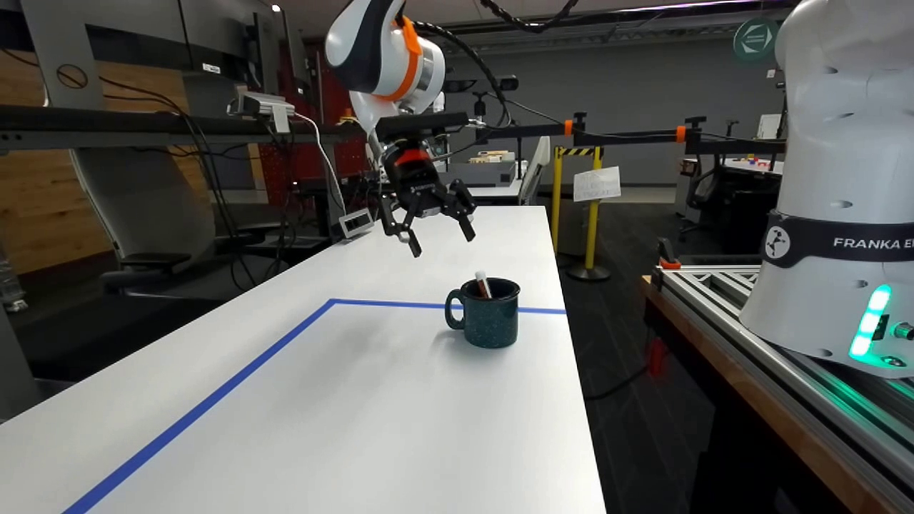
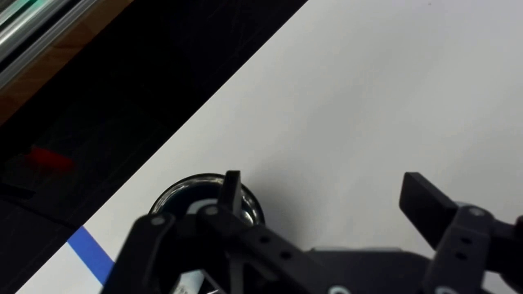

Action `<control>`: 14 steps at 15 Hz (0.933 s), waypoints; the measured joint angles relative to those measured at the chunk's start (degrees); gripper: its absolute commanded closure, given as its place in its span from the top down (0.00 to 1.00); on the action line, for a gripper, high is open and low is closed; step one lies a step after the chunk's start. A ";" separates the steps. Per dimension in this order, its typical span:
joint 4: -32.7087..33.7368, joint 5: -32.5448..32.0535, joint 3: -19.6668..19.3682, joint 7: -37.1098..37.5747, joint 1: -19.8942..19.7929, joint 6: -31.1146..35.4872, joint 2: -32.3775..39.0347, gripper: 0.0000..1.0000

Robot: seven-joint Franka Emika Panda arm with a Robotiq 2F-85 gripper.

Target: Remove the marker from the mug

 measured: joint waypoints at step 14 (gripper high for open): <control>-0.84 -4.91 -3.59 5.88 -0.47 10.83 5.39 1.00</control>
